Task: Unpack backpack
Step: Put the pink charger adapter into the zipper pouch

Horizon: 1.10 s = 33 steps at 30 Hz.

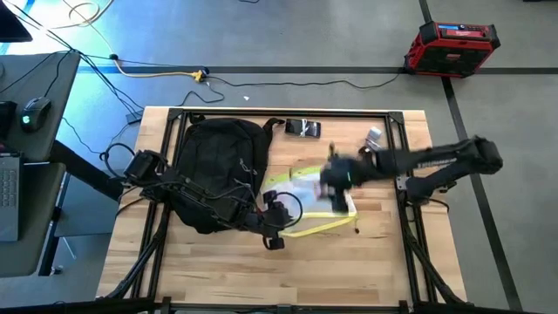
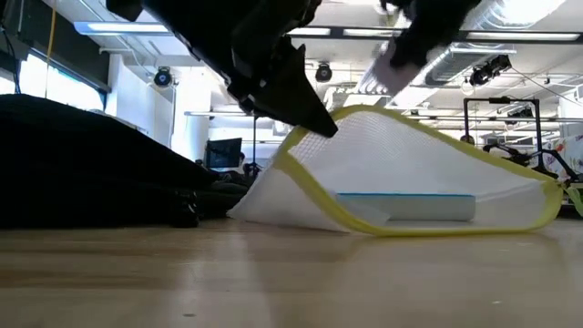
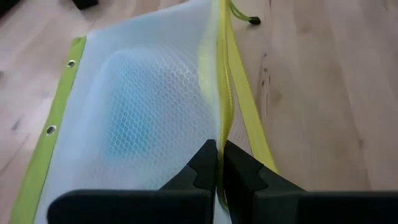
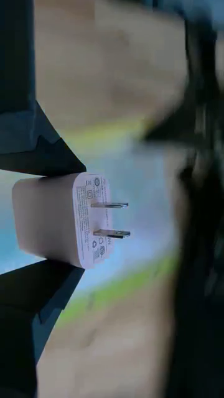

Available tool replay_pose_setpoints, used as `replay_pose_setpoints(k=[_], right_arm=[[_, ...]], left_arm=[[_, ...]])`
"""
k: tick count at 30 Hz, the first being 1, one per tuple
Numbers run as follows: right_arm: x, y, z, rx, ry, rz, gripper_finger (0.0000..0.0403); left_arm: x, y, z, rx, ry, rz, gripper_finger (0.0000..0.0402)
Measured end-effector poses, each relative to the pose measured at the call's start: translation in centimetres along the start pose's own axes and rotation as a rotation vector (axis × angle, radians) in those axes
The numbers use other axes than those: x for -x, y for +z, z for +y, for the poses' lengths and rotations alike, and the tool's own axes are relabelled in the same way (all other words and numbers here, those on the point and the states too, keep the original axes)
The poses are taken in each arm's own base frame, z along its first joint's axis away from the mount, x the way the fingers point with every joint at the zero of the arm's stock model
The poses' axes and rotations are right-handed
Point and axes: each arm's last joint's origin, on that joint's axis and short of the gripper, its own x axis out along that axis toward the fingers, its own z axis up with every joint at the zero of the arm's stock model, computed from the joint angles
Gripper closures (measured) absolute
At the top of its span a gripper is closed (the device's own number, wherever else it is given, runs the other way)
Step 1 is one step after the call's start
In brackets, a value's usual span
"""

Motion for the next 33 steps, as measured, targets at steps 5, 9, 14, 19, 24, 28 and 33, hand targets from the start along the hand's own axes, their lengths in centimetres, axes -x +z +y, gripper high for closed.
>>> replay_pose_setpoints(k=[5,9,14,19,24,28,33], right_arm=[[-2.1,-0.3,8.4,0.124,0.087,-0.096,0.0235],[-5.3,-1.3,12.2,0.136,0.061,-0.12,0.0235],[-10.0,-2.9,13.2,0.101,-0.078,-0.082,0.0235],[-12.8,-3.7,10.8,0.028,-0.305,-0.042,0.0235],[-14.4,-3.4,7.6,-0.063,-0.395,-0.019,0.0235],[-14.8,-2.5,6.3,-0.051,-0.456,-0.07,0.0235],[-15.0,-1.9,5.1,-0.032,-0.481,-0.097,0.0225]], left_arm=[[0.5,0.2,-0.8,0.014,0.035,-0.057,0.0402],[0.9,0.5,-1.6,0.026,0.026,-0.103,0.0402],[1.4,0.8,-2.5,0.006,0.007,-0.162,0.0402],[1.8,0.6,-3.1,-0.041,-0.005,-0.163,0.0402],[1.9,0.5,-3.2,-0.046,-0.003,-0.159,0.0402],[1.9,0.5,-3.2,-0.047,-0.002,-0.156,0.0402],[1.9,0.5,-3.1,-0.048,0.007,-0.156,0.0402]])
